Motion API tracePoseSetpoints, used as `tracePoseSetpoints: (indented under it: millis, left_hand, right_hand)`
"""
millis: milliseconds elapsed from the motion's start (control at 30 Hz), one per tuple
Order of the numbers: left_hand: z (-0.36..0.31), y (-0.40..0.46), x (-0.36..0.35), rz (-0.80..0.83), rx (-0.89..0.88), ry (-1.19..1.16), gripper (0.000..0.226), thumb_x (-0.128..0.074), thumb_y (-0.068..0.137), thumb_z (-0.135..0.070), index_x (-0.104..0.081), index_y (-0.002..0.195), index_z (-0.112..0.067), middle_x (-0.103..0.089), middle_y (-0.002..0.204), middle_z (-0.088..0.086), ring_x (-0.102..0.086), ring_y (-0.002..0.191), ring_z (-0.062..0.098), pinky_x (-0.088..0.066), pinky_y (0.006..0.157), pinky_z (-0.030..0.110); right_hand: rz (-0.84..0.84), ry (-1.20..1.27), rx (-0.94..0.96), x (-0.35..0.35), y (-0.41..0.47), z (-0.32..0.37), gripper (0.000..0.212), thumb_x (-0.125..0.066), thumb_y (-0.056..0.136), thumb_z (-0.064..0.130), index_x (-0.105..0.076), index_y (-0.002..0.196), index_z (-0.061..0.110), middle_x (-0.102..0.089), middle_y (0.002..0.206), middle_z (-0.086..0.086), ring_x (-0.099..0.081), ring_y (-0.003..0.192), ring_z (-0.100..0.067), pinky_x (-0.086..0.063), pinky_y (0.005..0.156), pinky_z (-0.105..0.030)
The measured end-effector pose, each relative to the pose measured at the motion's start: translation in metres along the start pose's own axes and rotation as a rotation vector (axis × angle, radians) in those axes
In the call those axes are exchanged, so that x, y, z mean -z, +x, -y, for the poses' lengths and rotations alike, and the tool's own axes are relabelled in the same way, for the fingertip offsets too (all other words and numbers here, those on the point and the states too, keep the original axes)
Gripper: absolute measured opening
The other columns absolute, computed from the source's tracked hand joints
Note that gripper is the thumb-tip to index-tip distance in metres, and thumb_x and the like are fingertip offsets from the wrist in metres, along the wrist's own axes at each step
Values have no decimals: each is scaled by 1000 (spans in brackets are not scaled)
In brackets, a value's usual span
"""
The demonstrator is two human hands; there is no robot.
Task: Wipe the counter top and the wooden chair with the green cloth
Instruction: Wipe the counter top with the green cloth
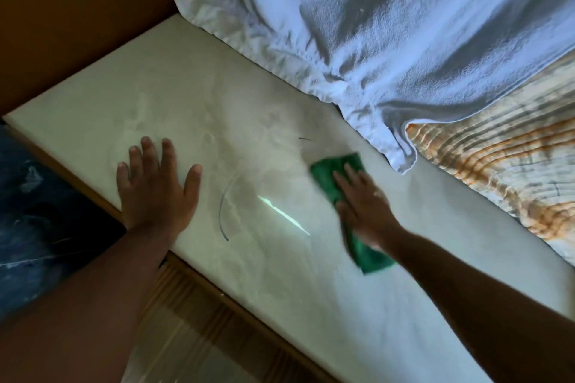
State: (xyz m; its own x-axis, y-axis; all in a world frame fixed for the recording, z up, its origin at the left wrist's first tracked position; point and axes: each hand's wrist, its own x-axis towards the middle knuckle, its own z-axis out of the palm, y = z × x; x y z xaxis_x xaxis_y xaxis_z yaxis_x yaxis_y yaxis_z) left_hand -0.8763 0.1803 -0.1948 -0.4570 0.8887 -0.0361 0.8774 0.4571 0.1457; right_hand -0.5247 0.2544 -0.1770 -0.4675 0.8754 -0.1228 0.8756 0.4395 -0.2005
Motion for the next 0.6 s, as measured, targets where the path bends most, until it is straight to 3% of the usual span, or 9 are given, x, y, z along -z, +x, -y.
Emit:
tracePoseSetpoints:
  millis: [67, 133, 233, 300, 367, 433, 500, 600]
  left_hand:
    - [1, 0, 0, -4, -3, -13, 78, -21, 98, -61, -22, 157, -11, -18, 163, 24, -16, 150, 41, -11, 120, 55]
    - [1, 0, 0, 1, -2, -18, 78, -22, 97, -61, -22, 157, -11, -17, 164, 24, -15, 150, 41, -10, 120, 54]
    - [0, 0, 0, 0, 0, -16, 78, -22, 97, -60, -22, 157, -11, -18, 164, 24, -15, 150, 41, -10, 120, 55]
    - [0, -1, 0, 4, 2, -21, 78, -21, 97, -61, -22, 157, -11, -18, 164, 24, -15, 151, 40, -11, 120, 55]
    - [1, -1, 0, -4, -1, -29, 78, -20, 97, -61, -22, 157, -11, -18, 164, 24, -16, 150, 41, -12, 120, 55]
    - [2, 0, -1, -15, -4, -24, 77, -16, 98, -61, -23, 157, -11, -20, 163, 24, -17, 150, 41, -13, 120, 55]
    - [2, 2, -2, -19, -11, -19, 79, -13, 97, -63, -24, 156, -11, -21, 162, 24, -19, 149, 41, -14, 119, 55]
    - [2, 2, -4, -32, -11, -17, 81, -14, 95, -64, -26, 155, -11, -24, 161, 25, -22, 148, 42, -16, 118, 56]
  right_hand:
    - [-13, 9, -216, 4, 42, 3, 58, -41, 100, 35, -24, 153, 23, -14, 163, -10, -15, 147, -34, -19, 113, -44]
    - [-45, -30, -274, 5, 56, 17, 60, -43, 99, 33, -23, 154, 18, -15, 162, -14, -16, 147, -37, -16, 116, -45]
    - [-81, -87, 41, -8, 24, 54, 55, -47, 96, 26, -37, 146, 3, -35, 152, -24, -32, 140, -43, -20, 117, -49]
    - [85, -70, 246, -22, -22, 85, 58, -32, 99, 37, -28, 152, 13, -32, 156, -18, -28, 143, -39, -21, 117, -53]
    - [194, -8, 350, -21, -42, 83, 59, -20, 100, 49, -13, 155, 28, -21, 161, -7, -20, 147, -33, -14, 117, -48]
    - [160, -61, 427, -12, -19, 59, 57, -26, 100, 44, -24, 153, 23, -25, 160, -11, -27, 144, -35, -18, 116, -47]
    - [32, -80, 280, 4, 27, 37, 53, -41, 98, 29, -38, 148, 12, -32, 155, -21, -35, 139, -44, -28, 112, -50]
    - [-14, -8, -82, 22, 99, 33, 57, -39, 102, 34, -24, 154, 18, -16, 162, -12, -18, 147, -36, -19, 115, -42]
